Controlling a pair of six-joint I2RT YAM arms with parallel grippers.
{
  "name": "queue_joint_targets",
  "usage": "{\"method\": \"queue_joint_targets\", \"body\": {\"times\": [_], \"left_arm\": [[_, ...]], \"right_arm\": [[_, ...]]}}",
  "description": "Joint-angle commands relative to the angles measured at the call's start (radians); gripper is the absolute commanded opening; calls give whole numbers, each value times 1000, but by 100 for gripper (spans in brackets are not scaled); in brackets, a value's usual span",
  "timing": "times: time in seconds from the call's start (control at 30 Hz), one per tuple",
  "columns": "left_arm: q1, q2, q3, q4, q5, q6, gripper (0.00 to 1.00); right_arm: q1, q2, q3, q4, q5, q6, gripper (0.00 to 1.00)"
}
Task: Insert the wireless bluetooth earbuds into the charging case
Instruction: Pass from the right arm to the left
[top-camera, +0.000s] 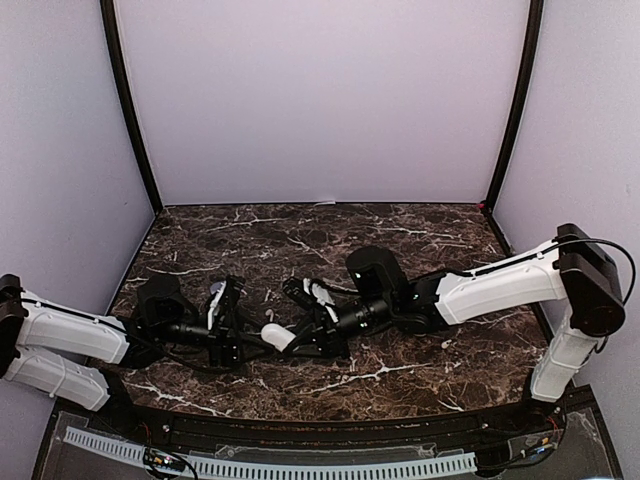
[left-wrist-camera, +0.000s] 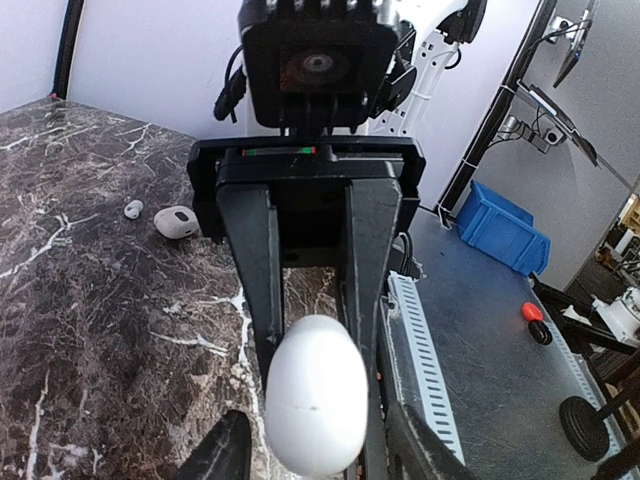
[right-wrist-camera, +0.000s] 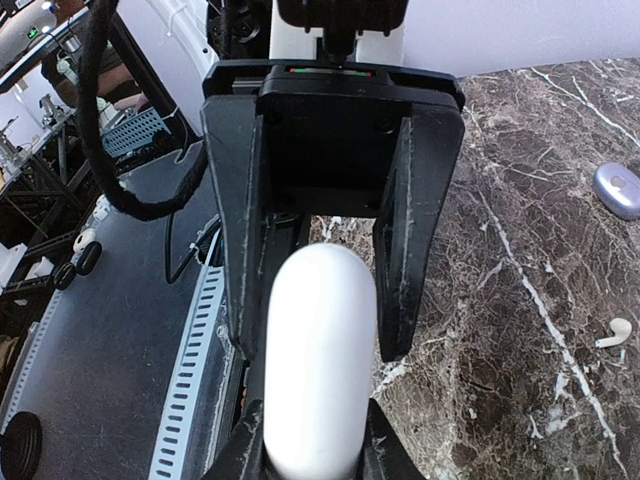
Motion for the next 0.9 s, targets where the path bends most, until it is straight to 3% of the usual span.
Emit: {"method": "queue_joint_targets", "body": {"times": [0.0,0.7,0.87], "left_arm": [[-5,9,23,4,5,-3,44],[-5,67,32,119,44,-50,48],[-6,80,37,132,56,-55,39]], "right_arm": [[-1,-33,-5,40,4,-5,6],[1,-16,3,47,-7,-2,6],[1,-11,7,49,-8,-2,6]]}}
